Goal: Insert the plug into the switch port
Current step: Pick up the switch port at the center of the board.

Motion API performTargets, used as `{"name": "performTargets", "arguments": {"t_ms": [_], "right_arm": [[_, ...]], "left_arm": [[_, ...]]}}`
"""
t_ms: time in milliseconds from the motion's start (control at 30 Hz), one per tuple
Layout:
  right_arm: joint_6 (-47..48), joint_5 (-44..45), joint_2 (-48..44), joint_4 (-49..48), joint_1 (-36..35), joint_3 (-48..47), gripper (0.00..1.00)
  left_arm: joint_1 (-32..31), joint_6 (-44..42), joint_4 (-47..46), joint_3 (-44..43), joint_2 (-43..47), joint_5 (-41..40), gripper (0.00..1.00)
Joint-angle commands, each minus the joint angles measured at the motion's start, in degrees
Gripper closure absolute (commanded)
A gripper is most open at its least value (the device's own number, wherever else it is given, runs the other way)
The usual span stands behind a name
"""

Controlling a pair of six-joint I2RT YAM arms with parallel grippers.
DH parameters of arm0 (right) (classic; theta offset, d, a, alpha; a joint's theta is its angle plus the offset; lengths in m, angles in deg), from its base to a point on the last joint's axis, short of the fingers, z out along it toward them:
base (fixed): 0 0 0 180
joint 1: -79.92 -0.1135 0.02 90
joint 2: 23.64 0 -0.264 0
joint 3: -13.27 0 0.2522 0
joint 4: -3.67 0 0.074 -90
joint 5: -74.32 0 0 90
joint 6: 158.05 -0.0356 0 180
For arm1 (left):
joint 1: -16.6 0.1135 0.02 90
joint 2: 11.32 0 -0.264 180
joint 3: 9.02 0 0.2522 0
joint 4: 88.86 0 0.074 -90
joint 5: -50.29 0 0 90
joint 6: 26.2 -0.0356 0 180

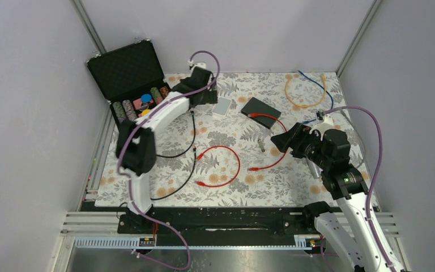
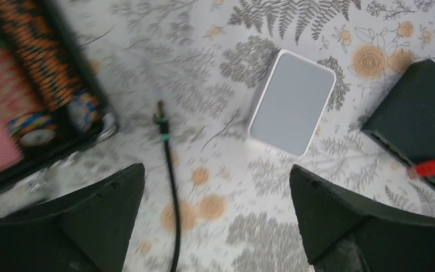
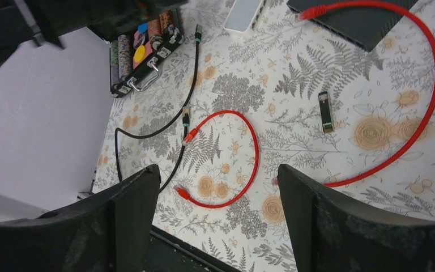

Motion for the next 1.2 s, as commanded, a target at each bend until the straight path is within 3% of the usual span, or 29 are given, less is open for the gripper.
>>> {"name": "performTargets", "arguments": {"t_ms": [0, 67, 200, 333, 533, 767, 933, 1167], "right_arm": [[3.2, 0.5, -1.4, -5.4, -0.4, 0.4, 0.17], [4.4, 0.9, -1.2, -7.9, -0.4, 1.9, 0.17], [4.9, 1.2, 1.2, -12.8, -0.4, 4.4, 0.17], [4.3, 0.3, 4.9, -14.4, -0.4, 4.7, 0.18], [4.1, 2.1, 6.0, -16.5, -0.4, 6.3, 0.19], [4.4, 3.1, 4.9, -15.0, -0.4, 7.5, 0.26], [4.5, 4.2, 0.7, -11.8, -0.4, 7.3, 0.3], [2.7, 4.3, -2.5, -10.9, -0.4, 10.3, 0.31]], "left_arm": [[0.8, -1.1, 2.2, -15.3, -13.4, 6.4, 0.02], [1.0, -0.6, 2.8, -20.7, -19.3, 10.7, 0.04], [1.1, 0.8, -1.7, -21.8, -24.0, 17.0, 0.04], [1.1, 1.5, -0.5, -26.5, -28.8, 21.9, 0.04], [0.7, 2.0, 0.0, -23.6, -29.2, 28.0, 0.11], [-5.8, 1.6, 8.4, -12.9, -22.9, 11.3, 0.31], [-7.4, 2.0, 8.3, -6.4, -19.5, 7.1, 0.4], [-9.0, 2.4, 5.3, 5.9, -8.6, 4.4, 0.43]]}}
